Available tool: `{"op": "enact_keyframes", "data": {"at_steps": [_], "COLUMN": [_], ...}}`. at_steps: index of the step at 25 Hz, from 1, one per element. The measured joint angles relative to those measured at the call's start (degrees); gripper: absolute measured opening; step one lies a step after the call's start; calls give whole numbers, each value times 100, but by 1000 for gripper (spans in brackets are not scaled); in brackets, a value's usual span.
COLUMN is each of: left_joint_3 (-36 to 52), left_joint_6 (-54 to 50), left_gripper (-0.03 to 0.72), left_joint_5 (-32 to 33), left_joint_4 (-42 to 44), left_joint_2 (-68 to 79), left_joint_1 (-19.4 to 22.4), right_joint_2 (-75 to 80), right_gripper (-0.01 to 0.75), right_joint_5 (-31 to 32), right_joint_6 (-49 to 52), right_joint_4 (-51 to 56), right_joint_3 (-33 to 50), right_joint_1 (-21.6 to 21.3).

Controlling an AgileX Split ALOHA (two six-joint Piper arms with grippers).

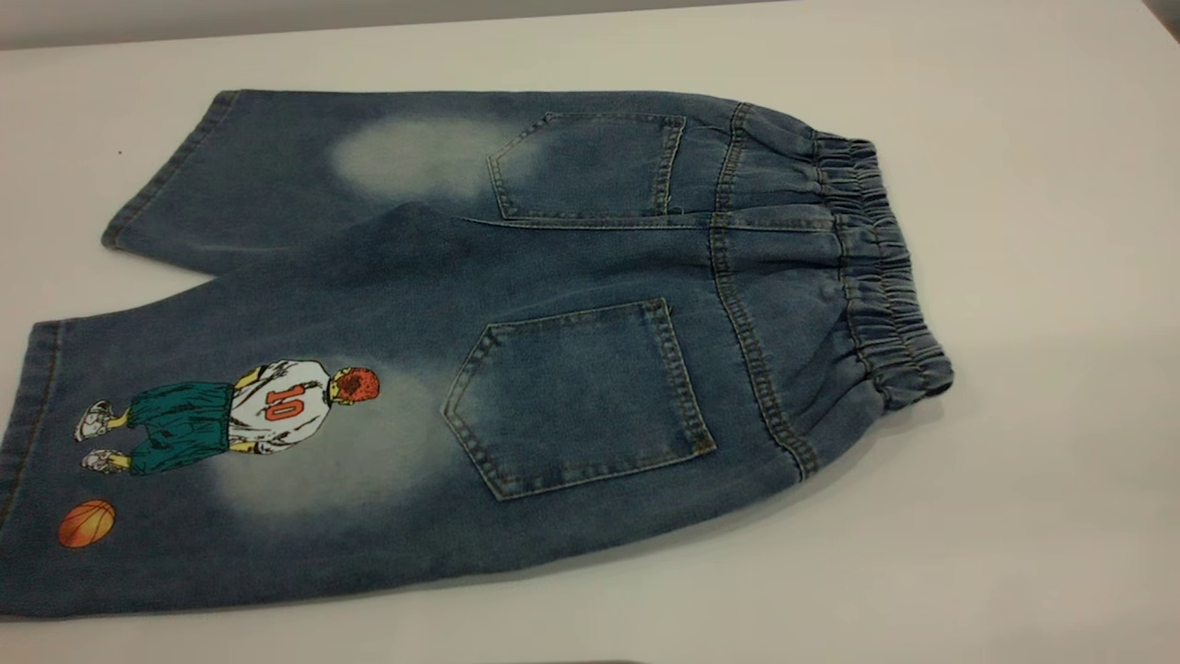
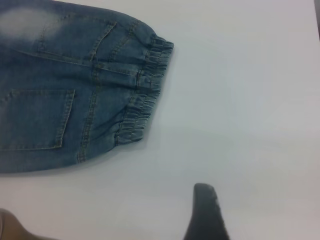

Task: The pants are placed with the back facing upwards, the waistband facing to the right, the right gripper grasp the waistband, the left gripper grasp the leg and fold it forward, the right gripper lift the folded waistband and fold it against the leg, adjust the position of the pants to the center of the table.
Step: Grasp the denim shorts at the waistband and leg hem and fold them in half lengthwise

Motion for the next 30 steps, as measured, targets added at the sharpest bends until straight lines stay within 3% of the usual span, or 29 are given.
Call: {"op": "enact_keyframes", "data": {"at_steps": [19, 25, 30], "left_joint_3": [-40, -248, -621], "left_joint_6": [-5, 214, 794], "left_gripper": [496, 496, 496], "left_joint_5": [-17, -515, -1127], "left_joint_4": [0, 0, 0], "left_joint_2": [16, 1320, 3049], "left_joint_1": [0, 0, 0], "right_joint_2": [329, 2136, 3905], "right_gripper": [438, 526, 566], "right_joint_5": [-155, -902, -1680], "right_joint_6": [33, -65, -716], "right_joint_4": [556, 1571, 2502], "right_joint_3": [0, 0, 0], "right_joint_1": [0, 0, 0]}}
